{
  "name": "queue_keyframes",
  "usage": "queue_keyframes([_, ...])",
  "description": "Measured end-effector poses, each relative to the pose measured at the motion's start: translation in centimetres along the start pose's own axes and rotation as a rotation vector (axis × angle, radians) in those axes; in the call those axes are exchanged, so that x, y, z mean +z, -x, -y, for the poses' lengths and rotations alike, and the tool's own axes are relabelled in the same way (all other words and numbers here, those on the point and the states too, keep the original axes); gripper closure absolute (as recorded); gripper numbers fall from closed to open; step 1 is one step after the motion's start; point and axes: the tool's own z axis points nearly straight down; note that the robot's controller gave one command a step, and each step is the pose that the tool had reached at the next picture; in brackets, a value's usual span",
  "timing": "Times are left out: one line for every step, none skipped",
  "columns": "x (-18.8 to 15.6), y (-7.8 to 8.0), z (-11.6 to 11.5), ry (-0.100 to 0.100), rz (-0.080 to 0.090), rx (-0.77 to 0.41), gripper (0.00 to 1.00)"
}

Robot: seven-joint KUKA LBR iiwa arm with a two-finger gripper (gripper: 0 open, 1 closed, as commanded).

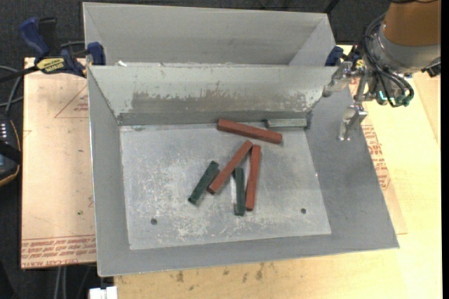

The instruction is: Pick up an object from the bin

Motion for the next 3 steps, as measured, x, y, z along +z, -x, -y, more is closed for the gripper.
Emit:
queue_keyframes([-0.5, 0.2, -0.1, -0.002, 0.008, -0.003, 0.00])
queue_keyframes([6.2, 0.8, -3.2, -0.002, 0.011, -0.089, 0.00])
queue_keyframes([8.4, 1.7, -9.6, 0.001, 0.007, -0.106, 0.00])
